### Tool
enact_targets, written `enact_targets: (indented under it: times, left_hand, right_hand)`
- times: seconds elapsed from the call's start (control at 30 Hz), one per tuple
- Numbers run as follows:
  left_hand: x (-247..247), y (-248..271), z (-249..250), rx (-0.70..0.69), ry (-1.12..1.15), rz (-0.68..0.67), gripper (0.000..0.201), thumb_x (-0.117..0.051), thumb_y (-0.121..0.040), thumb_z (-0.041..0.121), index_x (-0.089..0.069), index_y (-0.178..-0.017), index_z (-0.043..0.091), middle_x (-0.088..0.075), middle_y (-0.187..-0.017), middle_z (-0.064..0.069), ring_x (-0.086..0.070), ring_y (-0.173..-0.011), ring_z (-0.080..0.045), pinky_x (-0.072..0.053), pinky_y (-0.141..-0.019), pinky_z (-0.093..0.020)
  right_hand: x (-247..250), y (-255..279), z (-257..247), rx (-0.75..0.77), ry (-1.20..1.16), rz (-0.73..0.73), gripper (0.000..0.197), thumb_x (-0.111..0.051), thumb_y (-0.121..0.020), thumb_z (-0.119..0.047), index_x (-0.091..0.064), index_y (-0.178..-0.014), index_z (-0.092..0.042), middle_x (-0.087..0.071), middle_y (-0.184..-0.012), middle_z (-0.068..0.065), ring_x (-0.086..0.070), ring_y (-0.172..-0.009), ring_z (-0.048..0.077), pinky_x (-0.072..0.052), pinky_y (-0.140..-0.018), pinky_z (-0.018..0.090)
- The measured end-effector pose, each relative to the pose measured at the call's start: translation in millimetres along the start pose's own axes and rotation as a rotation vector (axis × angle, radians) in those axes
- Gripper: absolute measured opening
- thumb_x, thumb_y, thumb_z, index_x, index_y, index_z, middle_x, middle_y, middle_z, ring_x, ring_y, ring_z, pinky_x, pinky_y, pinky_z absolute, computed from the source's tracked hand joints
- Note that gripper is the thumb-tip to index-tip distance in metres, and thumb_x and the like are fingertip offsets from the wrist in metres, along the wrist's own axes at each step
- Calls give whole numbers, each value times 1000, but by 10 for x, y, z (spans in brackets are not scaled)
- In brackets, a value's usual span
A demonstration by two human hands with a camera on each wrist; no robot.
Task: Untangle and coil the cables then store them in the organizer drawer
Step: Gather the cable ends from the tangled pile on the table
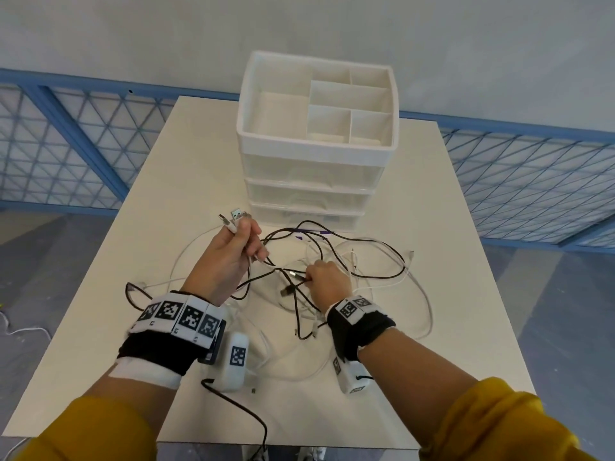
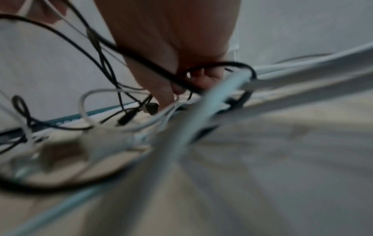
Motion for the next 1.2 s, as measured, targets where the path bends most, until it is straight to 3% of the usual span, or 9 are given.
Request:
enact_targets:
  times: [0.13,0.27,0.5,0.67,0.77,0.9,1.0,1.07,1.2]
  left_hand:
    - [84,-20,61,-27,-48,19,29,-30,-100,22,-51,-81,14,-31,-50,13,-32,-47,-5,-44,-63,-20]
    - [31,-18,52,-9,-73,20,29,-32,-100,21,-55,-84,12,-31,-50,13,-31,-48,-4,-36,-58,-21]
    - [-486,44,165,-56,-118,-102,27,-34,-100,21,-50,-79,15,-34,-59,7,-33,-52,-8,-34,-60,-24]
    - [-742,114,329,-116,-144,-156,24,-43,-93,36,-57,-83,19,-46,-62,8,-46,-60,-8,-41,-68,-26]
    - [-885,115,447,-154,-71,-177,25,-39,-98,27,-57,-89,13,-63,-85,-3,-61,-80,-15,-52,-79,-33]
    - [-941,71,475,-133,-7,-127,24,-37,-99,27,-57,-95,15,-64,-99,-6,-61,-92,-18,-51,-79,-30]
    - [-956,27,449,-113,8,-59,23,-39,-98,32,-58,-105,21,-65,-110,-5,-61,-106,-18,-48,-93,-33]
    - [-987,31,442,-94,12,-49,25,-37,-98,32,-57,-109,22,-63,-116,-3,-59,-110,-14,-45,-99,-31]
    - [-1034,82,442,-86,-78,-76,32,-35,-99,33,-54,-121,19,-61,-112,8,-55,-104,4,-42,-91,-14]
  right_hand:
    - [273,102,208,-41,-541,-12,6,-50,-91,-17,-53,-89,-12,-49,-96,12,-49,-86,25,-38,-75,30]
    - [821,378,210,1,-1036,22,10,-43,-95,-15,-53,-94,-16,-57,-76,-3,-50,-70,1,-36,-71,16]
    - [1768,563,-439,317,-413,320,20,-33,-93,-28,-49,-92,-16,-62,-72,-2,-42,-78,11,-24,-71,27]
    - [1857,644,-511,323,-849,260,11,-37,-97,-17,-44,-89,-19,-57,-60,-7,-56,-60,17,-46,-67,29]
    - [1782,584,-494,302,-974,273,13,-37,-98,-20,-45,-96,-10,-54,-65,-14,-50,-58,9,-42,-51,24]
    - [1709,530,-490,303,-1035,305,11,-36,-98,-20,-44,-89,-20,-52,-66,-18,-47,-58,-2,-36,-56,16]
    - [1654,539,-528,307,-1020,340,19,-36,-98,-16,-45,-102,-32,-56,-89,-13,-55,-76,-8,-44,-70,17]
    - [1643,552,-572,319,-1015,354,28,-35,-97,-12,-41,-118,-30,-56,-109,-9,-54,-97,-11,-42,-84,7]
    - [1606,494,-600,327,-1001,238,38,-33,-98,-13,-33,-136,-17,-51,-113,-20,-48,-96,-27,-36,-80,-4]
Point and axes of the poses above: each hand's wrist, its own y-axis away from the middle knuckle, its own x-axis out of the back of the hand, z = x × y, the point moved 9 cm from there along -y, towards the middle knuckle
